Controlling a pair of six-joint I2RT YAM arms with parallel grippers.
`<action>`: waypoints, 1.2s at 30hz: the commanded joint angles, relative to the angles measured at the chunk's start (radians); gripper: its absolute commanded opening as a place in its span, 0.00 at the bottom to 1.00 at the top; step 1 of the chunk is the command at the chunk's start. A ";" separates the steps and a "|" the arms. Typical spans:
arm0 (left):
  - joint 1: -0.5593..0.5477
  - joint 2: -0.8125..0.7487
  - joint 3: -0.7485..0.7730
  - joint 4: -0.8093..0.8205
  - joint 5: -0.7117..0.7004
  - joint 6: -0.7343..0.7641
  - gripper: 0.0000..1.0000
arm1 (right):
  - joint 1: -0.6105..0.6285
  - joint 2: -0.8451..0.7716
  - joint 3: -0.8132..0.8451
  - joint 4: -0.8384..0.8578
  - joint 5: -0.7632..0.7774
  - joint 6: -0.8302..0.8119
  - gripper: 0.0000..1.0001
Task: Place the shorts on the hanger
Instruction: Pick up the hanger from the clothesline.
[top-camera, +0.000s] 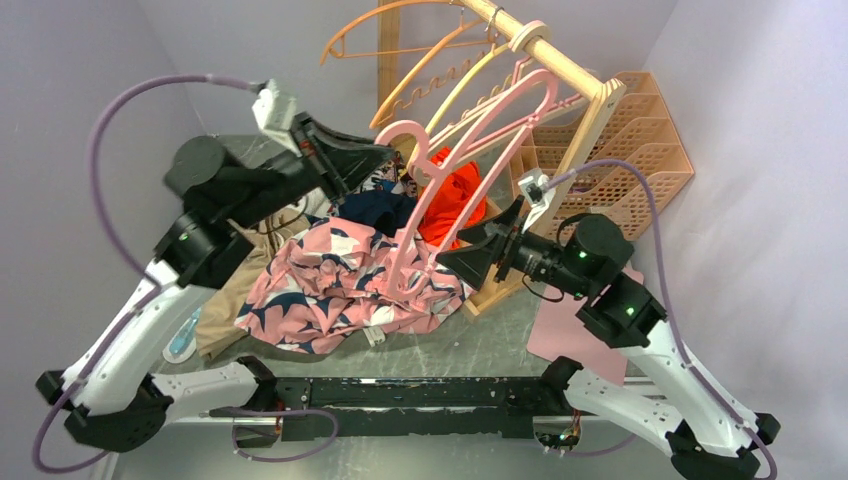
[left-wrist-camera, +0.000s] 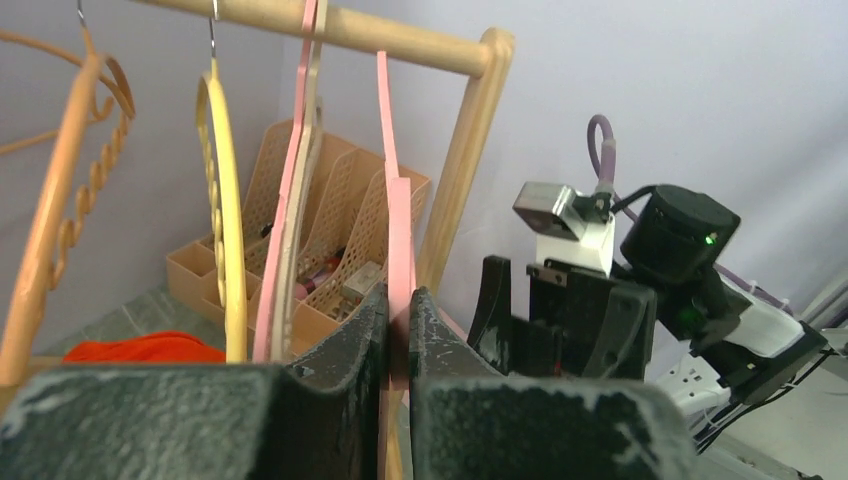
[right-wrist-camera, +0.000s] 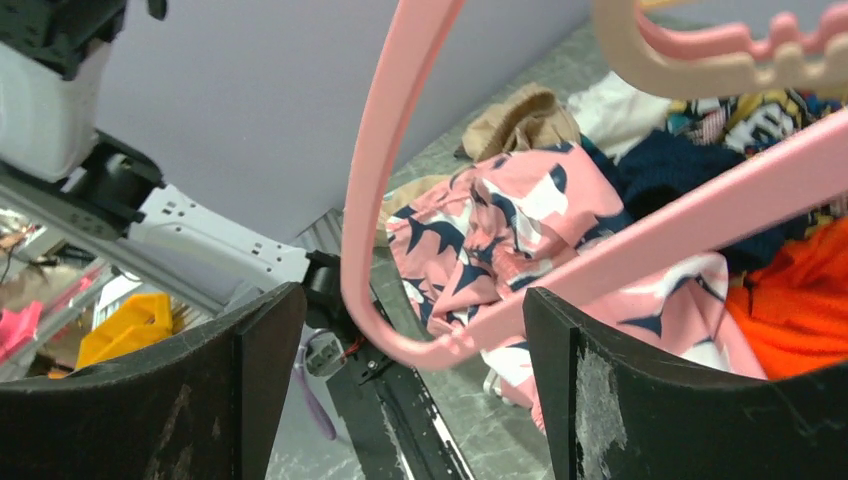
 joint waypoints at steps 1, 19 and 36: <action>-0.002 -0.104 0.000 -0.080 -0.059 0.073 0.07 | 0.000 0.002 0.112 -0.155 -0.138 -0.155 0.84; -0.003 -0.370 0.032 -0.667 -0.147 0.295 0.07 | 0.002 0.079 0.391 -0.244 -0.332 -0.392 0.80; -0.002 -0.379 -0.133 -0.692 0.353 0.403 0.07 | 0.002 0.243 0.410 -0.167 -0.383 -0.407 0.76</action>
